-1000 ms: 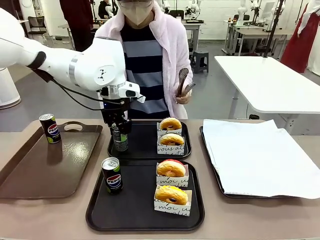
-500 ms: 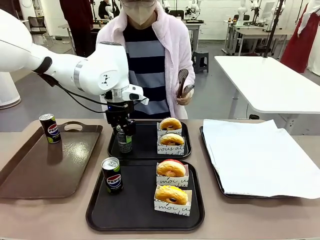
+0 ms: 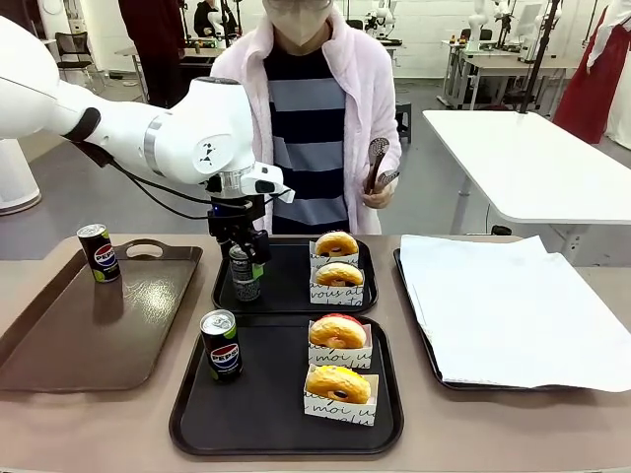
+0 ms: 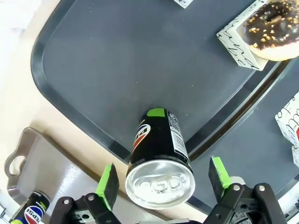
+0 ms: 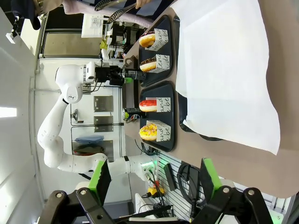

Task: Set up donuts and drinks on trays.
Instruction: Pick up one Pepsi coke from the Handle tray and place it on the Flat Tray without a Pepsi coke.

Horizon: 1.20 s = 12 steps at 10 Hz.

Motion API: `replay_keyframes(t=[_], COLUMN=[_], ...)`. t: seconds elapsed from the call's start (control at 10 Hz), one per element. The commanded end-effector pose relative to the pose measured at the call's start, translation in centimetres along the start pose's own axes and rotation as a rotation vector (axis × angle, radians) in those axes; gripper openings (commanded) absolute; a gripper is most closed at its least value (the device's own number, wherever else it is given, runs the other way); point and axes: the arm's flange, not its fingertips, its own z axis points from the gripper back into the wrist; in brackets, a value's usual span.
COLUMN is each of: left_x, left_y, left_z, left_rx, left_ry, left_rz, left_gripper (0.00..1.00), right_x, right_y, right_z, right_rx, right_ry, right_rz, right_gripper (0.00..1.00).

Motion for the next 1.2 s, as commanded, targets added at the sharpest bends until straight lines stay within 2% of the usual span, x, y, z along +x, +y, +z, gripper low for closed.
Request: replay_keyframes(t=[0.0,0.1,0.3,0.5,0.7,0.8,0.9,1.1], left_x=[-2.3,-4.1,-9.7,-14.5,-17.5,-18.4,-16.1,-16.1], left_y=[-1.5,-2.4,-2.8,-2.1,-1.8,-1.8,-1.7,-1.7], left_z=[2.3,4.6,8.6,9.6,9.6,10.0,10.3,10.3], left_rx=[0.008,0.010,0.010,-0.045,-0.071,-0.062,-0.051,-0.051], left_ry=[-0.003,-0.019,-0.061,-0.117,-0.143,-0.122,-0.111,-0.111], left_rz=[-0.030,-0.048,-0.042,-0.017,0.025,0.022,0.023,0.023], left_gripper=[1.00,1.00,1.00,1.00,1.00,1.00,1.00,1.00], right_x=[0.1,0.1,0.1,0.1,0.1,0.1,0.1,0.1], right_y=[0.0,0.0,0.0,0.0,0.0,0.0,0.0,0.0], right_z=[0.0,0.0,0.0,0.0,0.0,0.0,0.0,0.0], right_rx=[0.017,0.017,0.017,0.017,0.017,0.017,0.017,0.017], right_ry=[-0.007,-0.007,-0.007,-0.007,-0.007,-0.007,-0.007,-0.007], right_rz=[0.015,0.015,0.015,0.015,0.015,0.015,0.015,0.015], right_gripper=[1.00,1.00,1.00,1.00,1.00,1.00,1.00,1.00])
